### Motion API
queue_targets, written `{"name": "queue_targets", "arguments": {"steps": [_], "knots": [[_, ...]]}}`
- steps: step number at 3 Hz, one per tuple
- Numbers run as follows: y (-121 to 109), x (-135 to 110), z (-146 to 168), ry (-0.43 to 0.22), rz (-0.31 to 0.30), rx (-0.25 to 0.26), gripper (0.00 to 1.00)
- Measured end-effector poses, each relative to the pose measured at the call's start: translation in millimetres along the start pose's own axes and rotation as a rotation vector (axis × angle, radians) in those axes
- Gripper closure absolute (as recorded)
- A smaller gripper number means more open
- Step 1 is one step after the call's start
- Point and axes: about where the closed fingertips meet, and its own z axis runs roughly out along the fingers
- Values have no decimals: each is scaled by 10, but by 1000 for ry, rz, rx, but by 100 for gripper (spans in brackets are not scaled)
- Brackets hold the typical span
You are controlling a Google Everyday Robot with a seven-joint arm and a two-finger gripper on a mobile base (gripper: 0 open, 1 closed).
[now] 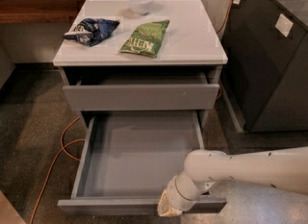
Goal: Close middle drawer
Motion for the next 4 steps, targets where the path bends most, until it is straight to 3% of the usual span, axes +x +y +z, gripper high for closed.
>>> {"name": "queue_targets", "arguments": {"steps": [2,4], "knots": [[32,160,362,47,5,-14,100],[-151,335,564,55,68,18,100]]}}
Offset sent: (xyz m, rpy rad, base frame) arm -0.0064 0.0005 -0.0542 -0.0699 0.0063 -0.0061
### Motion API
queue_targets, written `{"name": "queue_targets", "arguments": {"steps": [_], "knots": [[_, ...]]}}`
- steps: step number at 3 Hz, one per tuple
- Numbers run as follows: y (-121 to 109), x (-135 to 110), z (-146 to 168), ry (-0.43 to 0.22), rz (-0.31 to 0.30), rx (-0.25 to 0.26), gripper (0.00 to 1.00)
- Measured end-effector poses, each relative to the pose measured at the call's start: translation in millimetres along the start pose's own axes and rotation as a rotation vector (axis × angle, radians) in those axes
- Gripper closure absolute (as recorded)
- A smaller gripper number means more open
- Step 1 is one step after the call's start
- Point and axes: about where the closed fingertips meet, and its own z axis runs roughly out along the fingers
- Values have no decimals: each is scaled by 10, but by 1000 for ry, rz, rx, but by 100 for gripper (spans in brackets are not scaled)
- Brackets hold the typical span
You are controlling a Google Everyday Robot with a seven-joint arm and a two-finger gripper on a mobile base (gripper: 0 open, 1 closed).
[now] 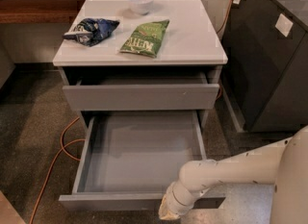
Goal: Close middle drawer
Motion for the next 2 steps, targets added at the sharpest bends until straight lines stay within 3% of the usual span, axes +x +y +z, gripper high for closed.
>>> {"name": "queue_targets", "arguments": {"steps": [1,2], "knots": [[0,0,0,0,0,0,100],[-245,24,-34,-10,25,80,100]]}}
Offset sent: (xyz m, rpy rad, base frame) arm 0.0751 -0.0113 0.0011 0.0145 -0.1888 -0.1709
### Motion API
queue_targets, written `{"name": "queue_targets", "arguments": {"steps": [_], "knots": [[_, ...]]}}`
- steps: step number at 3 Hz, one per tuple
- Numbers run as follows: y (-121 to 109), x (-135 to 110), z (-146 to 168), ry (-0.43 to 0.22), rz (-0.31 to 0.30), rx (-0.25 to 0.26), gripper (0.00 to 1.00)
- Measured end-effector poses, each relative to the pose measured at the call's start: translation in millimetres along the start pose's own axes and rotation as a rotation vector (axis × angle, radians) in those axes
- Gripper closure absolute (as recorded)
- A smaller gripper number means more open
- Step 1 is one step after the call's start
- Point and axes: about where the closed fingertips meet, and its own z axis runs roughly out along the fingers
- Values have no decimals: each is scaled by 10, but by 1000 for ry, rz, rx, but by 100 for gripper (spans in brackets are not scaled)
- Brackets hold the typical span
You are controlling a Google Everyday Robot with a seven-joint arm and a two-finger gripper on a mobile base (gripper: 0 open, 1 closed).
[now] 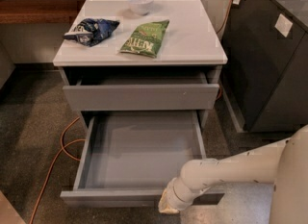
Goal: Close middle drawer
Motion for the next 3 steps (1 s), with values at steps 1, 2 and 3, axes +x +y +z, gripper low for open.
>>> {"name": "queue_targets", "arguments": {"steps": [1,2,3], "knots": [[-34,-7,-5,-2,-3,12,100],[-314,-68,-50,-19,-28,101,100],[-327,-70,-42,-15,-30,105,100]]}}
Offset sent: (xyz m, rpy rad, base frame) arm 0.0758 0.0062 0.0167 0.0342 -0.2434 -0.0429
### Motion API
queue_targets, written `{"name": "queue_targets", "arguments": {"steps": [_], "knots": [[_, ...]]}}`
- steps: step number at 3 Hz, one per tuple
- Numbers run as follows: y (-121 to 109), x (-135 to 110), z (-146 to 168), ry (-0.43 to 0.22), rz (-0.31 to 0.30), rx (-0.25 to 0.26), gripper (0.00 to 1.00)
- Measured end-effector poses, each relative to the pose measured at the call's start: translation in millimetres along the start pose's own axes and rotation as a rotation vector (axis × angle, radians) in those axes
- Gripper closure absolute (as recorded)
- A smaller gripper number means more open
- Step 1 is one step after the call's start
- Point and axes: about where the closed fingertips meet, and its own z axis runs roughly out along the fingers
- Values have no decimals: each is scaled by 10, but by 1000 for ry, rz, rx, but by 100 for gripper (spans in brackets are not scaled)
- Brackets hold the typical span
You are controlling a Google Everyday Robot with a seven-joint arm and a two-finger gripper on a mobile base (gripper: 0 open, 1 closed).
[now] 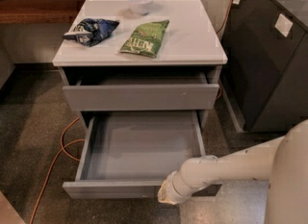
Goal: Close middle drawer
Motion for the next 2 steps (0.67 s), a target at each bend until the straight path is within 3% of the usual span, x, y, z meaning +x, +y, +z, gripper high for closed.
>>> {"name": "queue_targets", "arguments": {"steps": [2], "knots": [[-132,0,63,25,-22,41,100]]}}
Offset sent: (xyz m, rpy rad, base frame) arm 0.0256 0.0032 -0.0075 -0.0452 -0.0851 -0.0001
